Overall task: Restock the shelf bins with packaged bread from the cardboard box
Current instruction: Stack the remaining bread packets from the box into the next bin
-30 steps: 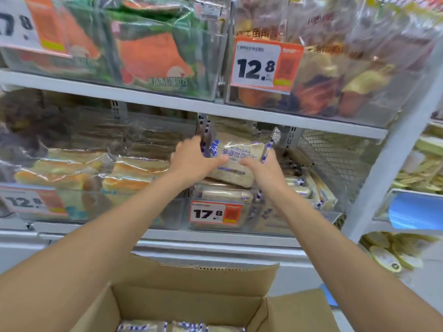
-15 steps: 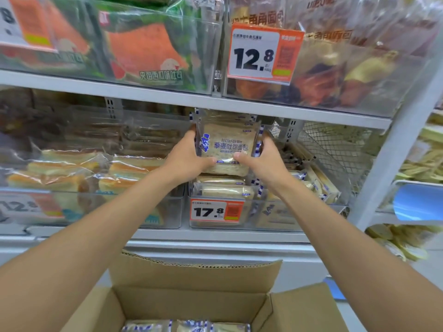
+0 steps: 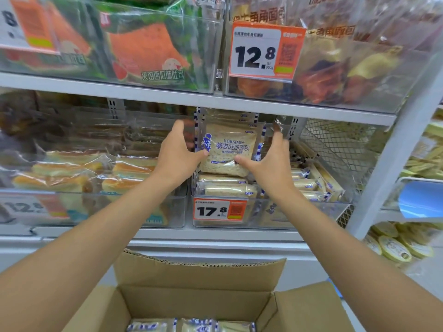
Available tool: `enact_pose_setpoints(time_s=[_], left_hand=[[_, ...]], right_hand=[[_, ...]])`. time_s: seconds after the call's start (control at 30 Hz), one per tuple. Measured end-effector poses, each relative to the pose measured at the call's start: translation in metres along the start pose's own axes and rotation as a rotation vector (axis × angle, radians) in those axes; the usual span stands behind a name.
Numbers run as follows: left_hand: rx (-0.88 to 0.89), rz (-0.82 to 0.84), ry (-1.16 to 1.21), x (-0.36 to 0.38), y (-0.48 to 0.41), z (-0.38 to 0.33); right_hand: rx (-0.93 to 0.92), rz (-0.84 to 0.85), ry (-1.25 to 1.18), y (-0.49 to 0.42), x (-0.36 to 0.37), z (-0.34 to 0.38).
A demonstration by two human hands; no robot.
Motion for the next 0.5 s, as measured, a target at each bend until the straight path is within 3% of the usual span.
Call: enact_pose_setpoints(time_s=[0.07, 0.4, 0.5], left_hand=[[0.009, 0.002, 0.026, -0.001, 0.002, 0.004], [0.034, -0.1, -0.104, -0.006, 0.009, 0.006], [0.098, -0.185, -0.154, -0.015, 0.023, -0.008]], right_hand=[[-0.053, -0.089, 0.007, 0.01, -0.002, 0.004], [-0.038, 0.104, -0.057, 0.007, 0.01, 0.004], [-0.031, 0.034, -0.129, 0.02, -0.003, -0.002]])
Point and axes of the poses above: each hand's wrist, its own y-axis away from the middle knuckle, its own x-axis out of the palm, z = x × y, the point moved 8 cm from there along -y, towards the middle knuckle, and after that the axes turned 12 degrees about y, right-handed, at the moved point
